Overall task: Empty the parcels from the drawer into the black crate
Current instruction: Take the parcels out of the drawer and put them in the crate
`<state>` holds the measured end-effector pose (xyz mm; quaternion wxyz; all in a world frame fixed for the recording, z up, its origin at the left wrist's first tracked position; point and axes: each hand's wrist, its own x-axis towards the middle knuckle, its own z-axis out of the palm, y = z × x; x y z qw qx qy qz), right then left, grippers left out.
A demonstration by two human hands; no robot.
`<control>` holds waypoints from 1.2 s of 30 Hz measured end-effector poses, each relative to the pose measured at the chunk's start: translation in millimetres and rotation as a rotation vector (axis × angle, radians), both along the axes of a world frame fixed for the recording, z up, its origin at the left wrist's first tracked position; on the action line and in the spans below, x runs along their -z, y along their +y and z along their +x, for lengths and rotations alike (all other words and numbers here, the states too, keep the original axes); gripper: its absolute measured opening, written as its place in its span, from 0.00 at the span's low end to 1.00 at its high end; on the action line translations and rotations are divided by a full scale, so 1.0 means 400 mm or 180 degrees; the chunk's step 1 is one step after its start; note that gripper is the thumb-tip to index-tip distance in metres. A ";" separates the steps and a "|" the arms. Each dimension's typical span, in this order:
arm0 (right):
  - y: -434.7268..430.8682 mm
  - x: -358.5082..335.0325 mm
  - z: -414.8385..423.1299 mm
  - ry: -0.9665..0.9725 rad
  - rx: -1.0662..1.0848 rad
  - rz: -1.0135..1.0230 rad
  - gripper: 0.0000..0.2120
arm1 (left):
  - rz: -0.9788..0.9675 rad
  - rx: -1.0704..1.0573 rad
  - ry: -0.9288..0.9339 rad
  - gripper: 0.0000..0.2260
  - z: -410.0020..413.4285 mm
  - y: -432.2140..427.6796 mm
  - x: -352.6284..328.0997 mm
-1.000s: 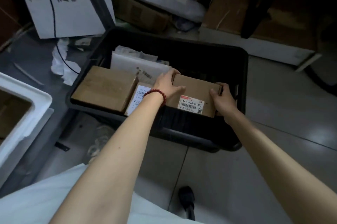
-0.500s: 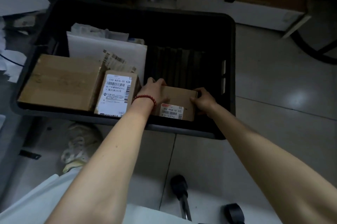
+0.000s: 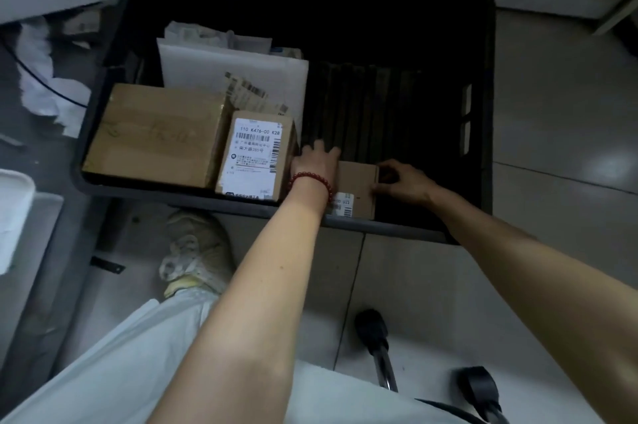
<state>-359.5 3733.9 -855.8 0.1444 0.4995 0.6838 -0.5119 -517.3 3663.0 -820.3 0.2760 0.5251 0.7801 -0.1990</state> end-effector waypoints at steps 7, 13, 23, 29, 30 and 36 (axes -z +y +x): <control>-0.006 -0.032 0.009 -0.0879 -0.1053 0.0514 0.34 | -0.0034 -0.0181 -0.0268 0.22 0.004 -0.018 -0.036; -0.006 -0.159 -0.019 -0.0653 -0.1049 0.2028 0.31 | 0.1045 0.0463 0.0710 0.17 0.026 -0.018 -0.151; -0.031 -0.393 -0.163 0.0441 -0.0994 0.2663 0.26 | 0.1302 -0.0387 0.1247 0.16 -0.145 -0.133 -0.423; -0.174 -0.513 -0.334 0.1056 -0.1598 0.2860 0.26 | 0.1349 -0.1115 0.1587 0.17 -0.310 -0.378 -0.609; -0.213 -0.526 -0.365 0.1140 -0.1703 0.2838 0.27 | 0.1320 -0.1327 0.1654 0.18 -0.328 -0.435 -0.623; -0.448 -0.562 -0.509 0.1530 -0.2334 0.2729 0.28 | 0.1239 -0.2542 0.1954 0.16 -0.357 -0.785 -0.625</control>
